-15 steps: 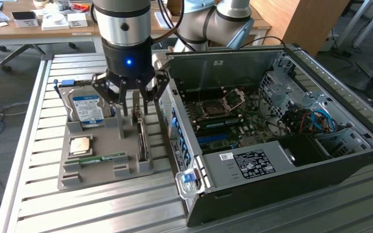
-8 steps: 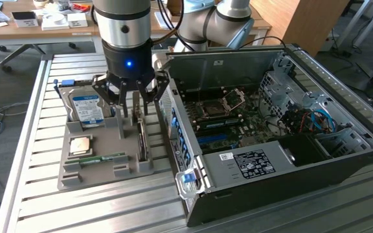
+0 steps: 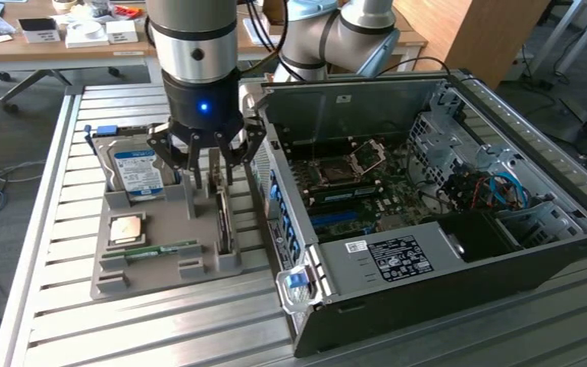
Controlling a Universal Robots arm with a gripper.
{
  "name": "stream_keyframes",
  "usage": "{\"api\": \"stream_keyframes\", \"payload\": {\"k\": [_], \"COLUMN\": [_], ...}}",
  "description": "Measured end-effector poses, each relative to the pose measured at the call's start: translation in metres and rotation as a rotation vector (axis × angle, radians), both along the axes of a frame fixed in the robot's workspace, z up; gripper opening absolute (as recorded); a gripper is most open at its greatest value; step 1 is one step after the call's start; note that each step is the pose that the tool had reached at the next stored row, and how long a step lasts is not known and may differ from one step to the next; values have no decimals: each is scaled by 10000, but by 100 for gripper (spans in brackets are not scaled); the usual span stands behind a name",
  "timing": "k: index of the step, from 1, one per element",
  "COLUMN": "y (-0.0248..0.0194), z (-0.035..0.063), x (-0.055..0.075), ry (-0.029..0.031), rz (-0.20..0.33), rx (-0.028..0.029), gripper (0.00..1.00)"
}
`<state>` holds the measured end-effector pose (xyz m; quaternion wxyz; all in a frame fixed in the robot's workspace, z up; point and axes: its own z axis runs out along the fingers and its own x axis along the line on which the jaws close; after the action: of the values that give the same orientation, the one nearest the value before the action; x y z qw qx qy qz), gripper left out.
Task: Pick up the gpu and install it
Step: 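Pick up the gpu and move the gpu toward the slot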
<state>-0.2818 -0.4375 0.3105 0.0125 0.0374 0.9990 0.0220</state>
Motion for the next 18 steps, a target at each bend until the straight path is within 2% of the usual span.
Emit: {"api": "stream_keyframes", "payload": {"k": [2, 12, 18], "y": [0, 0, 0], "z": [-88, -110, -159], "x": [0, 0, 0], "ry": [0, -1, -1], "rz": [0, 0, 0], "rx": [0, 0, 1], "gripper": [47, 47, 47]}}
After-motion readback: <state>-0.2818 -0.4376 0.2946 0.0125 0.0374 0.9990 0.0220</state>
